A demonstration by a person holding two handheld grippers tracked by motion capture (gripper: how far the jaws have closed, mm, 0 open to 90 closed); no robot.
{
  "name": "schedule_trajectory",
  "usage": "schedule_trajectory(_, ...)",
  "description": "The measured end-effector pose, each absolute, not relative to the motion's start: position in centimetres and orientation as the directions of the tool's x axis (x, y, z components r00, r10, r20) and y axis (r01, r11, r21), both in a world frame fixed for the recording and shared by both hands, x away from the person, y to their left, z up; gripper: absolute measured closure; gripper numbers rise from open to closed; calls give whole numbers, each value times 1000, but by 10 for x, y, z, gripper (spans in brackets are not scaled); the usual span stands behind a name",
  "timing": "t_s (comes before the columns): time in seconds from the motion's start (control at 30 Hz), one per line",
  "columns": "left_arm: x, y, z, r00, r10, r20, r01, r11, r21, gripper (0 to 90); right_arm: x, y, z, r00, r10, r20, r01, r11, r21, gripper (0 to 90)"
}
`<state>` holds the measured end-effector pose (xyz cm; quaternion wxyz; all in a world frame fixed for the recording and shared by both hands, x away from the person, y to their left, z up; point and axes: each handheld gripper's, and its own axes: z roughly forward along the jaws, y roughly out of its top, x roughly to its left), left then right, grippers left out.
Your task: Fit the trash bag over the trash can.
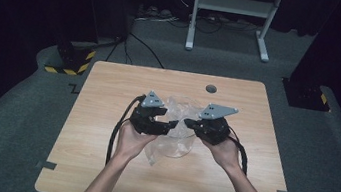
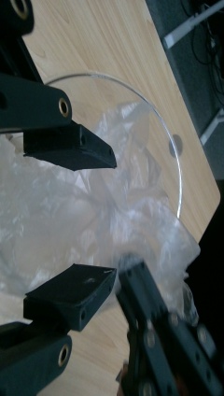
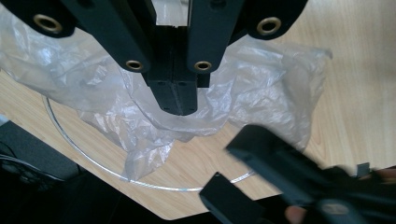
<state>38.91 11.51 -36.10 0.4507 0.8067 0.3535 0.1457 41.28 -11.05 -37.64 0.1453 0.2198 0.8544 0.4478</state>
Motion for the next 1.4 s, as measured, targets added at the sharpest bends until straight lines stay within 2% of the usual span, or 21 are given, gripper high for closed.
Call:
schedule_trajectory(0.13,382,108,-360,724,685,-79,436,-367,821,369,417,-103,-377,-855,516,-50,255,503,826,900)
schedule_trajectory(0.23,378,103,-361,726,686,-55,437,-398,807,399,419,-100,-375,-849,527,-44,265,495,828,900)
schedule_trajectory(0.37,379,102,-364,711,702,-37,452,-417,789,547,419,-100,-374,-844,534,-37,269,483,834,900)
schedule_trajectory(0.53,385,109,-367,690,723,-37,479,-417,773,817,422,-105,-373,-841,541,-18,280,464,840,900)
schedule_trajectory(0.63,389,115,-368,664,748,-15,482,-412,773,893,423,-108,-372,-837,547,-14,283,454,845,898)
schedule_trajectory(0.87,399,129,-368,616,788,-5,492,-380,784,900,425,-116,-372,-825,565,-17,292,452,843,892)
schedule_trajectory(1.03,410,139,-372,588,807,-50,506,-320,801,899,430,-119,-374,-812,584,-15,307,448,840,886)
schedule_trajectory(1.23,419,140,-375,569,821,-42,498,-304,812,897,438,-116,-380,-800,600,-13,325,452,830,886)
schedule_trajectory(1.3,420,142,-376,566,823,-47,499,-297,814,859,440,-115,-381,-796,606,-11,332,450,829,886)
schedule_trajectory(1.4,414,143,-374,569,820,-62,497,-284,820,688,441,-116,-381,-791,612,-5,338,443,830,881)
